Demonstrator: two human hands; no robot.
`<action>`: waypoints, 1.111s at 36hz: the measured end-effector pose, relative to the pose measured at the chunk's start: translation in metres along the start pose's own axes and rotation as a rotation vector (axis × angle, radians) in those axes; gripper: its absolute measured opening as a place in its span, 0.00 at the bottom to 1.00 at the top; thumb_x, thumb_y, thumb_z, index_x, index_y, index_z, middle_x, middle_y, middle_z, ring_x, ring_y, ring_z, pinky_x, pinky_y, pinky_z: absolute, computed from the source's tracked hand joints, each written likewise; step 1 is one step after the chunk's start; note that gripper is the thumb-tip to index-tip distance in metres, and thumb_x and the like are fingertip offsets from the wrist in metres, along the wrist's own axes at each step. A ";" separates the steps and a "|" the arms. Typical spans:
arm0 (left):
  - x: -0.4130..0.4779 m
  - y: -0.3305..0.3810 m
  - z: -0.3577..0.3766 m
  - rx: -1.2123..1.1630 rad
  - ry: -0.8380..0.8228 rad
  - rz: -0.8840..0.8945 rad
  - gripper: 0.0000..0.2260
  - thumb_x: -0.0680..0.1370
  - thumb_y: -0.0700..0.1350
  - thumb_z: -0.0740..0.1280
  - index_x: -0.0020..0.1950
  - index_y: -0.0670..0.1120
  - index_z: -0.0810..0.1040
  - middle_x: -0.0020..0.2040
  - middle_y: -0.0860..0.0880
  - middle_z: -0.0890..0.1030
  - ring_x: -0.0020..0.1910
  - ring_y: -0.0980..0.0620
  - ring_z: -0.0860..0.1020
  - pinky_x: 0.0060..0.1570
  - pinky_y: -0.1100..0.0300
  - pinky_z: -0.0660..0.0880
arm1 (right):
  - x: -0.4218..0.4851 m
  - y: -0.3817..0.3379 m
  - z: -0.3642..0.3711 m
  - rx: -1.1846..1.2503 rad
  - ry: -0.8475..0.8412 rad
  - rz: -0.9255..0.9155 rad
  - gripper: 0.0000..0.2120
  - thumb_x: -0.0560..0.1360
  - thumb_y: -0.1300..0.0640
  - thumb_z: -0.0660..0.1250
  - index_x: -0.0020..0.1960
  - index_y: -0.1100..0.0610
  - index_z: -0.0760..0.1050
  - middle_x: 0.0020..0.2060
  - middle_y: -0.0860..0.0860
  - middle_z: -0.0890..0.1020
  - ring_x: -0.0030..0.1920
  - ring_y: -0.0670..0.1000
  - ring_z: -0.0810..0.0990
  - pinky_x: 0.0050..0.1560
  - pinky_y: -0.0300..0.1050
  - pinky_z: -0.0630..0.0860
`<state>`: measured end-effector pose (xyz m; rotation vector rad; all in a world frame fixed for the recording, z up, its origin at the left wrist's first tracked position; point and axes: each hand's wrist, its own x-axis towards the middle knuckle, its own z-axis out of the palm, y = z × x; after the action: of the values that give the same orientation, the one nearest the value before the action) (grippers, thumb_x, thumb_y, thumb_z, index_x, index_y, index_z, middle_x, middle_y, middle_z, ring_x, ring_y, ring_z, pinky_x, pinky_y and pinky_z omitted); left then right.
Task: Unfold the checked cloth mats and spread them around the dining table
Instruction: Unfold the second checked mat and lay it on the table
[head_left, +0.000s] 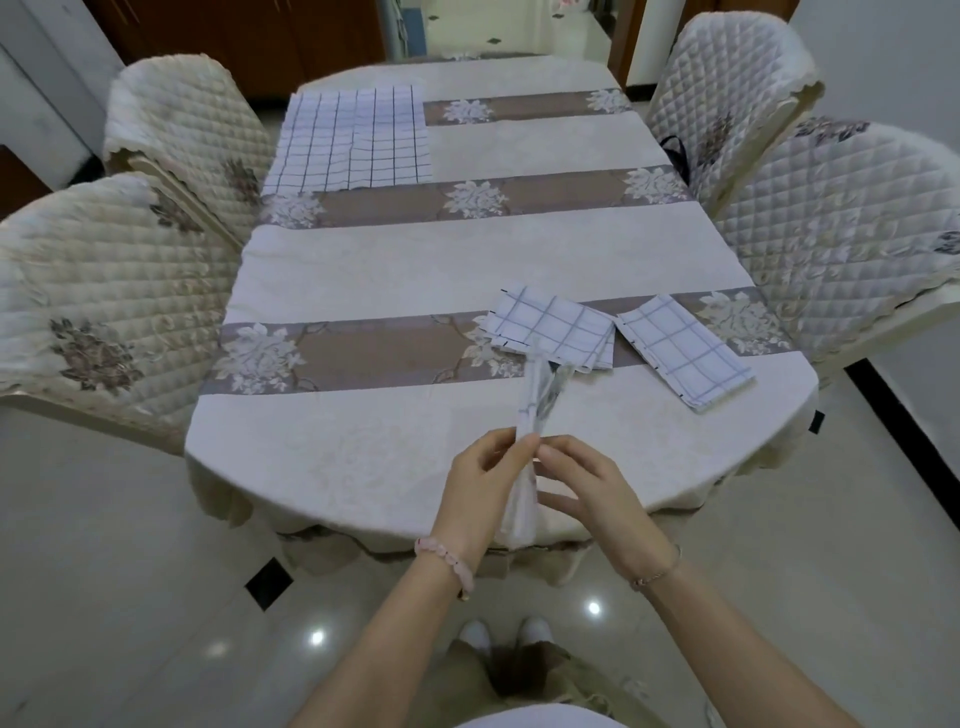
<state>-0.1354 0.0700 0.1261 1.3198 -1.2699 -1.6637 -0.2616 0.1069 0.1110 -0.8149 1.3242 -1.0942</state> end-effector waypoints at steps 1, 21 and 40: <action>0.000 0.001 -0.002 -0.002 0.001 0.005 0.06 0.77 0.46 0.66 0.48 0.48 0.82 0.46 0.50 0.84 0.49 0.55 0.81 0.51 0.64 0.76 | 0.001 -0.001 0.001 0.048 0.009 0.031 0.12 0.78 0.55 0.62 0.54 0.61 0.78 0.51 0.54 0.83 0.54 0.50 0.81 0.54 0.46 0.79; 0.033 -0.013 -0.050 0.083 0.240 0.066 0.19 0.79 0.42 0.63 0.30 0.49 0.62 0.24 0.57 0.60 0.26 0.60 0.58 0.27 0.65 0.55 | 0.039 -0.008 -0.010 0.072 0.242 0.092 0.09 0.77 0.60 0.63 0.52 0.63 0.77 0.44 0.56 0.82 0.45 0.54 0.81 0.41 0.43 0.82; 0.032 -0.035 -0.075 -0.398 0.203 -0.394 0.09 0.79 0.39 0.63 0.56 0.38 0.78 0.50 0.44 0.81 0.46 0.50 0.78 0.49 0.58 0.77 | 0.047 0.007 -0.028 -0.633 0.366 -0.142 0.22 0.74 0.56 0.68 0.67 0.57 0.69 0.66 0.52 0.70 0.66 0.49 0.68 0.63 0.38 0.63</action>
<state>-0.0695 0.0303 0.0810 1.4993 -0.5436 -1.8647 -0.2917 0.0684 0.0857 -1.2221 1.9976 -0.9652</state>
